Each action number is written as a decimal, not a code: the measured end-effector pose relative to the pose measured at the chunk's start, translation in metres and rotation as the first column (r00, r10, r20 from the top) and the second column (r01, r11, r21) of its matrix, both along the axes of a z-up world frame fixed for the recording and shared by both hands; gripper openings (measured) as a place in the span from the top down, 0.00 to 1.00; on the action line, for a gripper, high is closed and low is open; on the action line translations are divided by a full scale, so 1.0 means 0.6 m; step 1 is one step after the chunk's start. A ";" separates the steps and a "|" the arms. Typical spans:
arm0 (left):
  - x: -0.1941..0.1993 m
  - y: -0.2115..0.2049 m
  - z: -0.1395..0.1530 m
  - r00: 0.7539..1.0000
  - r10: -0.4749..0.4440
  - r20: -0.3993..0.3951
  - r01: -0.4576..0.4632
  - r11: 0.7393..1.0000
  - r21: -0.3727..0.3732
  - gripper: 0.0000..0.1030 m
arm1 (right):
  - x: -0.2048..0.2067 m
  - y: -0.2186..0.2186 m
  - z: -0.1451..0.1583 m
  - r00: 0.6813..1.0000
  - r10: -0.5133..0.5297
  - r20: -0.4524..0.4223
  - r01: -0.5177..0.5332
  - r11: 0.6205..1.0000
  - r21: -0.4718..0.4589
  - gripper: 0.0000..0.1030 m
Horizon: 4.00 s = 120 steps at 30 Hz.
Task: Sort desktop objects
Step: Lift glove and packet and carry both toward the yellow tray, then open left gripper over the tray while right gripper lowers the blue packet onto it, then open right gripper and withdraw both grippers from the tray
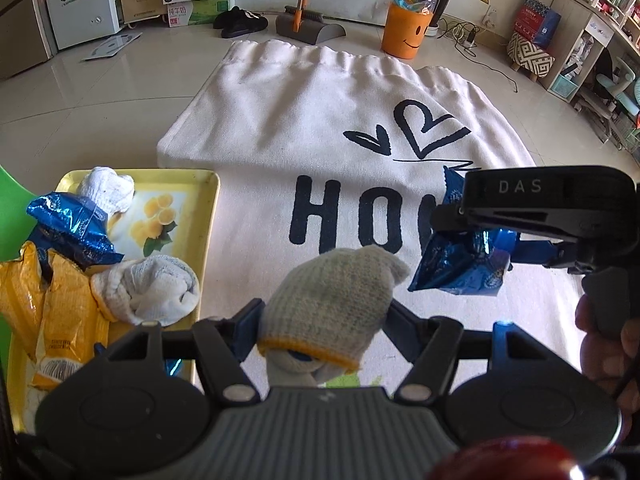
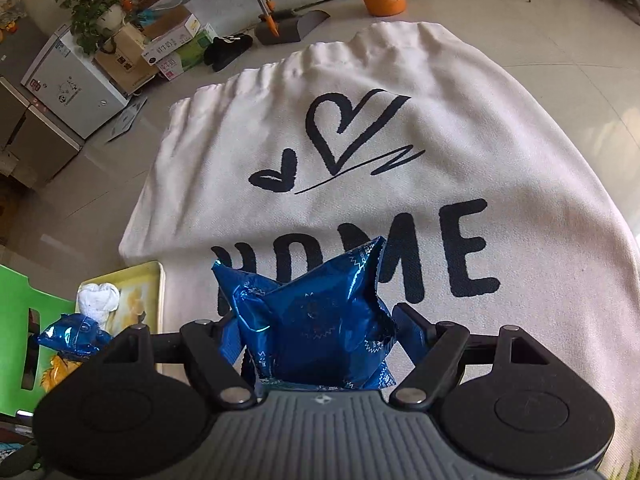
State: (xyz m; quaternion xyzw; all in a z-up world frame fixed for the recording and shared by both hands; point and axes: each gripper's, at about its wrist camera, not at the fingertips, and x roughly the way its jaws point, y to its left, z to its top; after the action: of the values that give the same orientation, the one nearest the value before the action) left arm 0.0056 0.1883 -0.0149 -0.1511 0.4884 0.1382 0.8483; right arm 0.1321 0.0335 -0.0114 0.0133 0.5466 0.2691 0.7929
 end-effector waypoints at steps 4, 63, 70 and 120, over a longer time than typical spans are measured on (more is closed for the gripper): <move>-0.015 0.018 0.011 1.000 0.024 0.015 -0.025 0.999 0.024 0.37 | -0.014 0.031 0.008 0.998 0.057 0.009 -0.057 0.997 0.044 0.26; -0.138 0.275 0.042 0.807 0.589 -0.043 -0.589 0.808 -0.002 0.01 | -0.116 0.312 -0.040 0.965 0.221 -0.138 -0.190 0.959 0.210 0.13; -0.144 0.277 0.053 0.808 0.589 -0.022 -0.589 0.808 -0.006 0.01 | -0.126 0.303 -0.009 0.967 0.233 -0.104 -0.206 0.953 0.222 0.13; -0.206 0.253 0.065 0.853 0.520 -0.029 -0.521 0.854 -0.003 0.00 | -0.190 0.239 -0.016 0.963 0.187 -0.193 -0.165 0.978 0.125 0.13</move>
State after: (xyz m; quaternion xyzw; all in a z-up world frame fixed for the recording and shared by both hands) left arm -0.1180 0.3399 0.0240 -0.2801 0.4417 0.3617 0.7717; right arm 0.0182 0.1767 -0.0207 0.0347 0.6086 0.3649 0.7038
